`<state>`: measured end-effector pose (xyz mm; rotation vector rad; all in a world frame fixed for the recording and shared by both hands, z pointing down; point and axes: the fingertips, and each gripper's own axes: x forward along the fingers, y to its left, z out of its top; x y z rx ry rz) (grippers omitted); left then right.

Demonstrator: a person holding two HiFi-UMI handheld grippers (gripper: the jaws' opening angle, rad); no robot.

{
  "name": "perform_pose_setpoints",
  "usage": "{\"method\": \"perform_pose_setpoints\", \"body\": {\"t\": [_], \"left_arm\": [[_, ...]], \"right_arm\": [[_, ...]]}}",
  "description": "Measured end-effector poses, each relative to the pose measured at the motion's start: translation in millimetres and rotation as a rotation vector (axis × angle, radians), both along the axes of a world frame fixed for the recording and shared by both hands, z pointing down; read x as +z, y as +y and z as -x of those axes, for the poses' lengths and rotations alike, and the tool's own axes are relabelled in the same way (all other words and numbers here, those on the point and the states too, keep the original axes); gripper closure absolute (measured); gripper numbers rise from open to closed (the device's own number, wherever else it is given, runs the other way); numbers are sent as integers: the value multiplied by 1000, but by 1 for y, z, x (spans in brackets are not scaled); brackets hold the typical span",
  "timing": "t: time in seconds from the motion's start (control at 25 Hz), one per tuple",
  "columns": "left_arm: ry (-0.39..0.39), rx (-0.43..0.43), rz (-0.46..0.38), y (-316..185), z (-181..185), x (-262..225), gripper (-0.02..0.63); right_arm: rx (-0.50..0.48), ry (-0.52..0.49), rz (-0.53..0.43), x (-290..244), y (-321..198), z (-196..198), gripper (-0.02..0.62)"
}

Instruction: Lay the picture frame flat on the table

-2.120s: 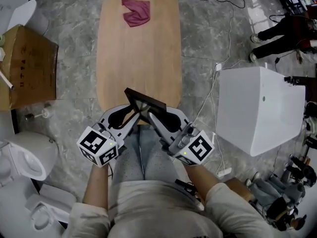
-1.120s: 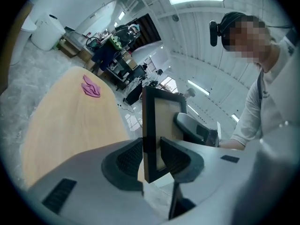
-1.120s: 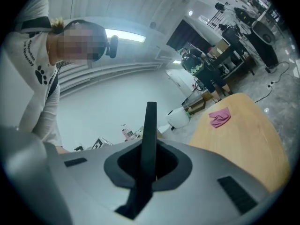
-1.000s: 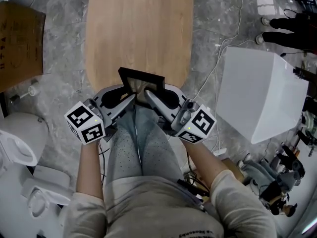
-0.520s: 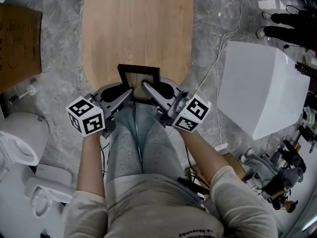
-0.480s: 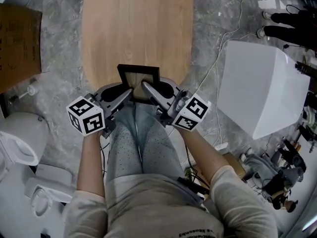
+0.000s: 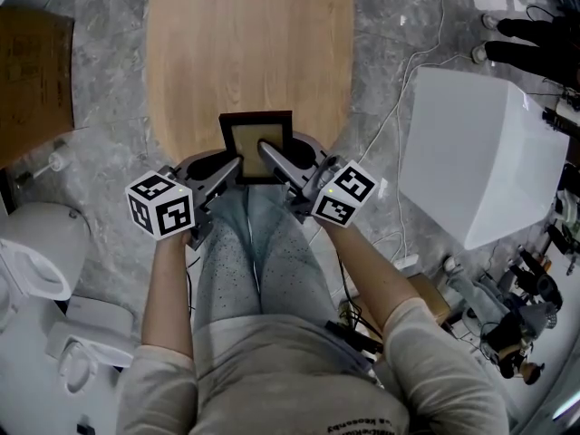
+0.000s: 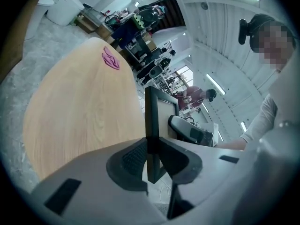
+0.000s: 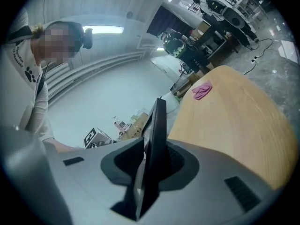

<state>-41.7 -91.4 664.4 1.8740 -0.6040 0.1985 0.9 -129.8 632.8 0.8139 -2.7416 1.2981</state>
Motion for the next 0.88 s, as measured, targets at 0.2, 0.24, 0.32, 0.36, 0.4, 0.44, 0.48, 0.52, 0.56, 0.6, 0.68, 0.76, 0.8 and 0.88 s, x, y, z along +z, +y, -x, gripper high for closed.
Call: {"method": "perform_pose_setpoints", "body": {"t": [0.2,0.24,0.32,0.36,0.4,0.44,0.48,0.52,0.56,0.6,0.68,0.76,0.8,0.88], "left_arm": [[-1,-4,17,2,2,6,525],[-4,-3,18,2,2,7,525],[-11,-3,21,3,3,9,525],[-13,-5,23,3,3,10,525],[-13,-7,25,4,3,11,525],[-14,-9,27,5,3,12,526],[-15,-11,29,6,3,13,526],[-17,-13,30,6,3,14,526],[-19,-14,32,7,3,15,526],[-20,-15,33,7,4,15,526],[-27,-16,36,8,4,16,526],[-37,-20,37,8,4,17,526],[-40,-25,39,8,5,18,526],[-43,-39,41,7,7,19,526]], "right_arm": [[-34,80,0,14,6,2,483],[-36,92,4,16,6,2,476],[-29,115,19,21,8,1,467],[-24,128,24,22,9,1,457],[-20,141,27,24,10,0,454],[-16,152,30,25,10,-1,447],[-11,162,33,27,10,-2,442],[-5,172,36,29,10,-3,434],[0,181,39,31,10,-3,419],[5,191,42,33,10,-4,404],[13,209,48,35,9,-6,387],[18,229,51,37,10,-8,379],[20,236,53,38,11,-9,379],[22,244,56,38,14,-10,379]]}}
